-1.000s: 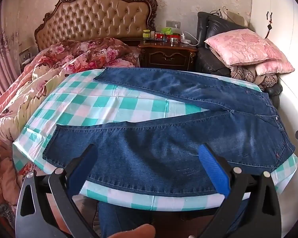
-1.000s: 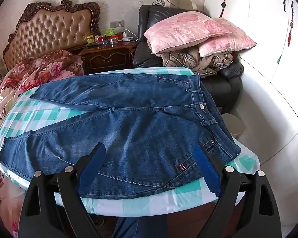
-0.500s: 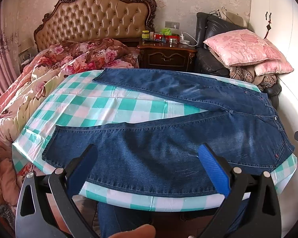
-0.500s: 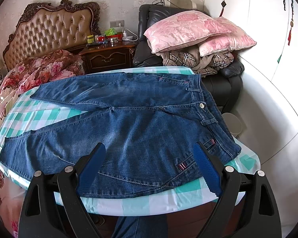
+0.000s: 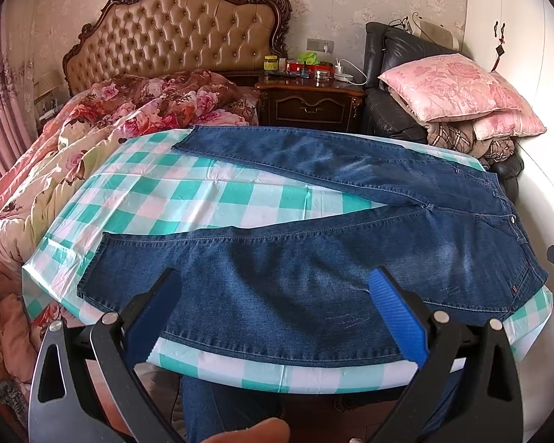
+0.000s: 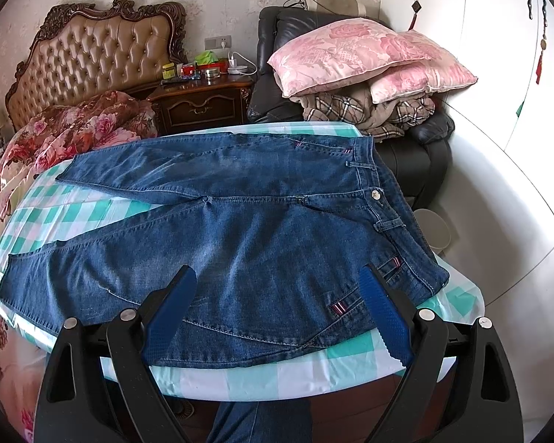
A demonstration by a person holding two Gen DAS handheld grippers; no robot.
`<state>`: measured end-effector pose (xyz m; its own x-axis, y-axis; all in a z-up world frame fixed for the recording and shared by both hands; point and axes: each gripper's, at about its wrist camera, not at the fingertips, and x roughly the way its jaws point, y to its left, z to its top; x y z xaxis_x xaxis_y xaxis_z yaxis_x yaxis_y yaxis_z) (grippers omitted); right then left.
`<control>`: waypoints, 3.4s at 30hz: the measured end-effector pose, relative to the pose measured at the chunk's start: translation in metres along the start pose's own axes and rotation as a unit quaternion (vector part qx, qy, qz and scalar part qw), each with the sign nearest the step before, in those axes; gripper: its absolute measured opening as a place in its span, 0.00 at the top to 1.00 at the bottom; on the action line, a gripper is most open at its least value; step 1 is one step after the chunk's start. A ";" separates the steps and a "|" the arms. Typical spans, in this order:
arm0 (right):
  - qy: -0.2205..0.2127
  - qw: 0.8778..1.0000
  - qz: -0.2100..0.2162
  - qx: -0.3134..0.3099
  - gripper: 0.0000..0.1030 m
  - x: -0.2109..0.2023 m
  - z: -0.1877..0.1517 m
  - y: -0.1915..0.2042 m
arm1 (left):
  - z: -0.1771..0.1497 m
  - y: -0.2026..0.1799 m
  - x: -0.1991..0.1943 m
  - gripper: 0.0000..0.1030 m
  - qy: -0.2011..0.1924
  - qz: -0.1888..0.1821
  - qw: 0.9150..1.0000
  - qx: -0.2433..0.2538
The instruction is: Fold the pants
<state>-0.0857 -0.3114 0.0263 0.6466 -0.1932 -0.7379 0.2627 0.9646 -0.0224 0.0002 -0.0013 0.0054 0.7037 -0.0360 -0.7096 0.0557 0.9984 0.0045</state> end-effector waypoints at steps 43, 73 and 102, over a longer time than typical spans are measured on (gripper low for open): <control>0.006 1.000 0.003 0.002 0.16 0.002 -0.003 0.000 | -0.005 -0.003 0.004 0.01 0.003 -0.004 1.000 -0.001; 0.168 0.972 0.019 0.163 0.45 0.386 0.205 -0.226 | -0.010 0.046 0.077 0.02 0.098 -0.040 0.989 -0.102; -0.053 0.955 0.284 0.067 0.94 0.064 0.049 -0.131 | 0.165 0.054 0.337 0.53 0.150 -0.340 0.876 -0.307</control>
<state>-0.0433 -0.4594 0.0149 0.7793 0.3307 -0.5323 -0.0673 0.8887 0.4536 0.3573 0.0333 -0.1176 0.4336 -0.7099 -0.5549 -0.0667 0.5888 -0.8055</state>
